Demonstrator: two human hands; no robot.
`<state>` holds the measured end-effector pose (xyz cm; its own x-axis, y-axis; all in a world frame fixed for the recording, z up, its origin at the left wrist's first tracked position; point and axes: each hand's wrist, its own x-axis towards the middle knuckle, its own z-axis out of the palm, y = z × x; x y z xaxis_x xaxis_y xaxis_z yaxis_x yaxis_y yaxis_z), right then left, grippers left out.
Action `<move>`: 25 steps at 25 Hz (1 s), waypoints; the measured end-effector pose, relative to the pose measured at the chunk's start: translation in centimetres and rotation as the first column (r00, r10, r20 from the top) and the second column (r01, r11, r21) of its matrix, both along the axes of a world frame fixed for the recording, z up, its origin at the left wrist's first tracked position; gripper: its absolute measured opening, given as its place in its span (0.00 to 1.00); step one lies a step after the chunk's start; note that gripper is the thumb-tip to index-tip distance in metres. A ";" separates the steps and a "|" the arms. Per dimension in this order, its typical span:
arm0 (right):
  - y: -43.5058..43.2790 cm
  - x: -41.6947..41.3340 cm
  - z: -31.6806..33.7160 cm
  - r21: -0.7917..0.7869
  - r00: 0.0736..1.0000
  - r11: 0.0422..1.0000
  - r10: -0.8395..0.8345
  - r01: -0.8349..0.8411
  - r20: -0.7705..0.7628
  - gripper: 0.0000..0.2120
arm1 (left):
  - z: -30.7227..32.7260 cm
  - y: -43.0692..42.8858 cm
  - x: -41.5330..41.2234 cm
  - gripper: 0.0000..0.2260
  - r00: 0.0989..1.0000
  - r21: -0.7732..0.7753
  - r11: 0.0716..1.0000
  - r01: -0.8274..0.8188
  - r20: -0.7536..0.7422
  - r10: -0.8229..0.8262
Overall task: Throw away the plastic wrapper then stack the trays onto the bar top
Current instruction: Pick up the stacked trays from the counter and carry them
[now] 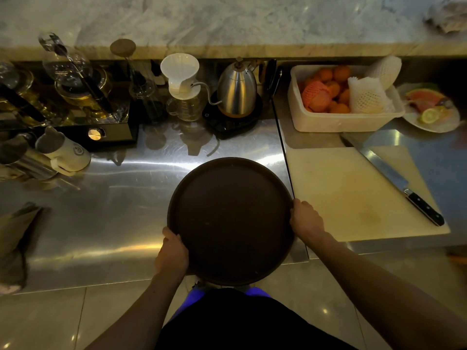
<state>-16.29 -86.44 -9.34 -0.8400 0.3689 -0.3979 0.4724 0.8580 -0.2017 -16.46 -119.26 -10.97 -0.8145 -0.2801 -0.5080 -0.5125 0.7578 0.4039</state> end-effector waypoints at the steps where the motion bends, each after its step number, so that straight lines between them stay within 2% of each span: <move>1: 0.0 0.0 0.0 0.002 1.000 1.000 0.001 -0.001 0.000 0.09 | -0.1 0.1 0.0 0.14 1.000 0.006 1.000 -0.001 0.002 0.001; 9: 0.0 -0.4 0.0 -0.026 0.999 0.999 -0.045 0.046 0.031 0.11 | -1.0 -0.1 -0.4 0.14 0.998 -0.074 0.996 0.054 0.020 -0.052; 18: -0.3 -0.4 -0.6 -0.042 0.998 0.997 -0.062 0.063 0.023 0.11 | -1.0 -0.2 -0.3 0.14 1.000 0.019 1.000 0.023 0.016 -0.023; 25: 0.3 -0.8 -1.2 -0.250 0.976 0.944 -0.213 0.217 0.043 0.13 | -0.7 -0.6 -0.9 0.13 1.000 0.085 0.996 -0.014 0.028 0.011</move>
<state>-17.08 -86.09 -10.51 -0.7451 0.4261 -0.5131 0.6445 0.6578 -0.3897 -17.35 -119.89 -11.66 -0.7965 -0.2451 -0.5527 -0.5335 0.7150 0.4519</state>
